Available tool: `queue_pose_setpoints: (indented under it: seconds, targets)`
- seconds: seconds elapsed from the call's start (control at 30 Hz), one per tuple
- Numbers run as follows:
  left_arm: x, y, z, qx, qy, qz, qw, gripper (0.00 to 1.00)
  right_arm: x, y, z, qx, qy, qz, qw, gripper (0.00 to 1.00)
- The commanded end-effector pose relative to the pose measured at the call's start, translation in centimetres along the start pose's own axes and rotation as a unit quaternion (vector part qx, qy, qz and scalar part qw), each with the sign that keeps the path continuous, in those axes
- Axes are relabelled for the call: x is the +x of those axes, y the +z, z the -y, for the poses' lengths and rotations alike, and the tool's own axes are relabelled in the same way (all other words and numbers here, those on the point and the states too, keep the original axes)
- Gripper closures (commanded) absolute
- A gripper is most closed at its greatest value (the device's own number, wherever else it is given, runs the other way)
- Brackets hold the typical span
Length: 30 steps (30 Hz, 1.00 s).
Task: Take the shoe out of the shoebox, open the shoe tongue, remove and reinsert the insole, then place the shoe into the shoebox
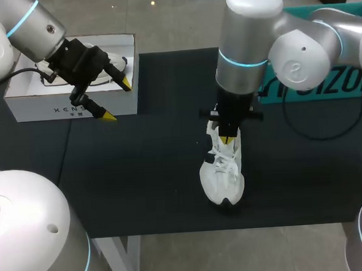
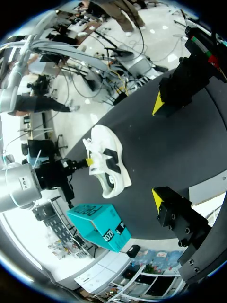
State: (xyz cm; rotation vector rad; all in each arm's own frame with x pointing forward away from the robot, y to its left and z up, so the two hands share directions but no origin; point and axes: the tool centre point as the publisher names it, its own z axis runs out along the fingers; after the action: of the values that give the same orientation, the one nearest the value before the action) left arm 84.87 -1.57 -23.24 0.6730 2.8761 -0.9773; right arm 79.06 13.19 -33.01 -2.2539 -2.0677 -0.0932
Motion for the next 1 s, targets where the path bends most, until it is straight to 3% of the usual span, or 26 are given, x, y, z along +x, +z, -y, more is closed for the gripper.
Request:
queue_pose_setpoints:
  seconds: [0.03, 0.13, 0.33, 0.43, 0.47, 0.53, 0.57, 0.6, 0.63, 0.67, 1.0]
  targets:
    - [0.0, 0.0, 0.0, -0.001, 0.0, -0.001, 1.0, 0.0, 0.4, 0.8, -1.2, 0.005, 0.0, 0.0, 1.0, 1.0]
    - [0.0, 0.0, 0.0, -0.001, 0.0, -0.001, 1.0, 0.0, 0.5, 0.5, -1.4, 0.001, -0.001, -0.003, 1.0, 1.0]
    - [0.0, 0.0, 0.0, -0.001, 0.0, -0.001, 1.0, 0.0, 1.0, -2.3, -1.8, -0.014, -0.032, -0.002, 0.999, 1.0]
    - [0.0, 0.0, 0.0, -0.001, 0.0, -0.001, 1.0, 0.0, 1.3, -3.5, -2.8, -0.012, -0.113, -0.011, 0.994, 1.0]
    - [0.0, 0.0, 0.0, -0.001, 0.0, -0.001, 1.0, 0.0, 1.6, -3.7, -3.2, -0.005, -0.168, -0.012, 0.986, 1.0]
    - [0.0, 0.0, 0.0, -0.001, 0.0, -0.001, 1.0, 0.0, 2.3, -3.6, -3.7, 0.015, -0.336, -0.009, 0.942, 1.0]
    - [0.0, 0.0, 0.0, -0.001, 0.0, -0.001, 1.0, 0.0, 2.4, -3.4, -3.7, 0.056, -0.344, -0.006, 0.937, 0.74]
    - [0.0, 0.0, 0.0, -0.001, 0.0, -0.001, 1.0, 0.0, 2.3, -3.3, -4.2, 0.062, -0.34, 0.01, 0.938, 0.0]
    - [0.0, 0.0, 0.0, -0.001, 0.0, -0.001, 1.0, 0.0, 2.1, -3.5, -4.6, 0.077, -0.334, -0.026, 0.939, 0.0]
    - [0.0, 0.0, 0.0, -0.001, 0.0, -0.001, 1.0, 0.0, 2.1, -4.0, -4.9, 0.065, -0.318, -0.061, 0.944, 0.0]
    - [0.0, 0.0, 0.0, -0.001, 0.0, -0.001, 1.0, 0.0, 2.1, -4.0, -4.9, 0.065, -0.318, -0.061, 0.944, 0.0]
